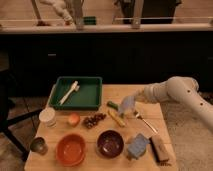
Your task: Wipe purple bowl with towel
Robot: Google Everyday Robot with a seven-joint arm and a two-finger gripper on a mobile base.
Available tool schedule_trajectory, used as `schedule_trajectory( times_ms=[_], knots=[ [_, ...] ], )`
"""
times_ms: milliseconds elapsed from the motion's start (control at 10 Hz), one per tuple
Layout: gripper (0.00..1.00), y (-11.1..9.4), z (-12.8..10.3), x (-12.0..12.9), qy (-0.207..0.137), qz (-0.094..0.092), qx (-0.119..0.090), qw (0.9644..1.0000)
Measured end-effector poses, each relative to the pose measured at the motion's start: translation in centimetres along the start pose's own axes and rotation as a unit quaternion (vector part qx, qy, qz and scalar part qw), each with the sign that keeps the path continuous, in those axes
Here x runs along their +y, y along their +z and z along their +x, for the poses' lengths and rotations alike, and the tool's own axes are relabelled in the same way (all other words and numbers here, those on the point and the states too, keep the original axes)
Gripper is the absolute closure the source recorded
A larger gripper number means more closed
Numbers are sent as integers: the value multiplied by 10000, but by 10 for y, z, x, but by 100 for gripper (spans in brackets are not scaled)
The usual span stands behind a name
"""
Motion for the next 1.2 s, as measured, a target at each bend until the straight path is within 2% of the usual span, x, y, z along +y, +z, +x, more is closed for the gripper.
schedule_trajectory(
  times_ms=[200,600,700,1200],
  knots=[
    [100,-11,-21,1,-176,16,-138,9997],
    [100,-28,-71,17,-436,-122,-400,9982],
    [100,-29,-76,19,-415,-145,-466,9979],
    [100,-27,-77,18,-428,-150,-478,9978]
  ],
)
